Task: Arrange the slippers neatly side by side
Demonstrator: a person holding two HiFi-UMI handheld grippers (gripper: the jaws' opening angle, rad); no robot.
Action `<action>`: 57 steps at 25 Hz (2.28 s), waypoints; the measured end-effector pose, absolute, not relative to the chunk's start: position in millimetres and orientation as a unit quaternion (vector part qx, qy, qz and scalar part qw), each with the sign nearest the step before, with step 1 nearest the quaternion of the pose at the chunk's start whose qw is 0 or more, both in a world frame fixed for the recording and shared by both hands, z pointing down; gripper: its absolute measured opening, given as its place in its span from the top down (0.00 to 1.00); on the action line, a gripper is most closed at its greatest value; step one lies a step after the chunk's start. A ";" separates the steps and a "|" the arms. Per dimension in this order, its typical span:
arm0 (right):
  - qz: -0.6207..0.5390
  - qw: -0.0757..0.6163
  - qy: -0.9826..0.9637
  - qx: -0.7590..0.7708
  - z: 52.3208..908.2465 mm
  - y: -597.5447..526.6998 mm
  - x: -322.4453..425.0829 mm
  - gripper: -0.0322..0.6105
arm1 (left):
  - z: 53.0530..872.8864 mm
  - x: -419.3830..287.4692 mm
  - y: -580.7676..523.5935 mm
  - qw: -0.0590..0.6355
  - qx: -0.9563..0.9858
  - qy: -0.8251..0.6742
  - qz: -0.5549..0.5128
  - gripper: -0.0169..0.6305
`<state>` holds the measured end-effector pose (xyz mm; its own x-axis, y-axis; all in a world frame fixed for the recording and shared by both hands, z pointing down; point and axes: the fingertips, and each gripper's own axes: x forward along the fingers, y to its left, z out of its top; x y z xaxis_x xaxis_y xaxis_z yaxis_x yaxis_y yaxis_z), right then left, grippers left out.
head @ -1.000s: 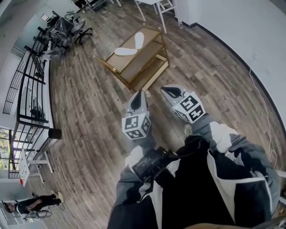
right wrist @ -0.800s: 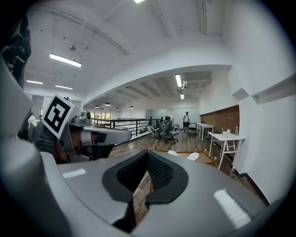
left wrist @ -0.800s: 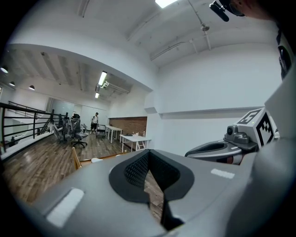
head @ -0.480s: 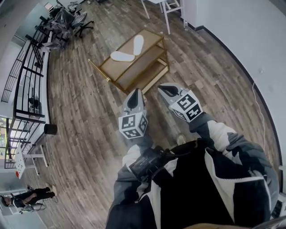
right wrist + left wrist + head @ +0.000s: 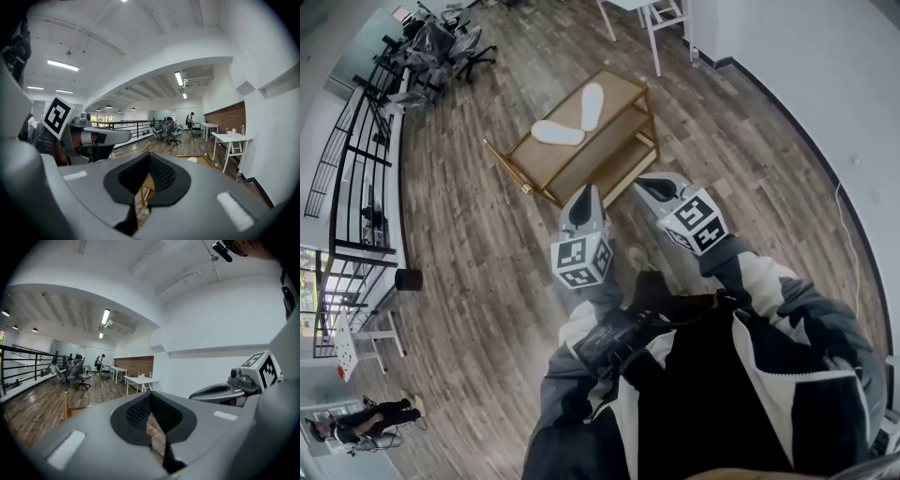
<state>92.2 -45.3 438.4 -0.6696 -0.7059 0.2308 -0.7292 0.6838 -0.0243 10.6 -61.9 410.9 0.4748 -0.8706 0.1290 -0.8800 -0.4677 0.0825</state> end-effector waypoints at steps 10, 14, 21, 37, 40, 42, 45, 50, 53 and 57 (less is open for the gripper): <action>0.056 0.111 -0.903 0.412 448.4 -174.3 73.2 0.94 | 417.6 -6.2 -200.5 0.068 0.867 -0.492 0.030 0.96; 0.052 0.110 -0.903 0.411 439.9 -233.4 48.5 0.94 | 415.8 -26.0 -257.9 0.070 0.869 -0.489 0.032 0.96; 0.056 0.103 -0.905 0.409 437.5 -316.9 5.3 0.94 | 414.7 -63.7 -337.9 0.073 0.868 -0.490 0.032 0.96; 0.040 0.114 -0.931 0.345 435.7 -405.9 -36.6 0.94 | 420.6 -109.3 -411.8 0.083 0.832 -0.549 0.012 0.96; 0.033 0.116 -0.942 0.313 433.1 -433.4 -39.4 0.94 | 418.4 -116.6 -430.4 0.081 0.808 -0.583 0.006 0.96; 0.029 0.117 -0.951 0.285 431.4 -453.5 -42.5 0.94 | 417.3 -125.2 -441.2 0.082 0.786 -0.613 0.002 0.96; 0.021 0.116 -0.961 0.248 429.6 -481.2 -42.9 0.94 | 420.5 -133.6 -455.8 0.085 0.752 -0.653 -0.002 0.96; 0.015 0.120 -0.975 0.186 434.3 -508.2 -34.3 0.94 | 425.2 -122.5 -475.3 0.088 0.709 -0.700 -0.008 0.96; 0.014 0.121 -0.980 0.156 433.6 -514.4 -34.7 0.94 | 422.8 -113.1 -482.0 0.086 0.695 -0.714 -0.002 0.96; 0.018 0.119 -0.983 0.141 433.0 -523.1 -38.8 0.94 | 419.9 -113.0 -486.7 0.085 0.685 -0.724 0.007 0.96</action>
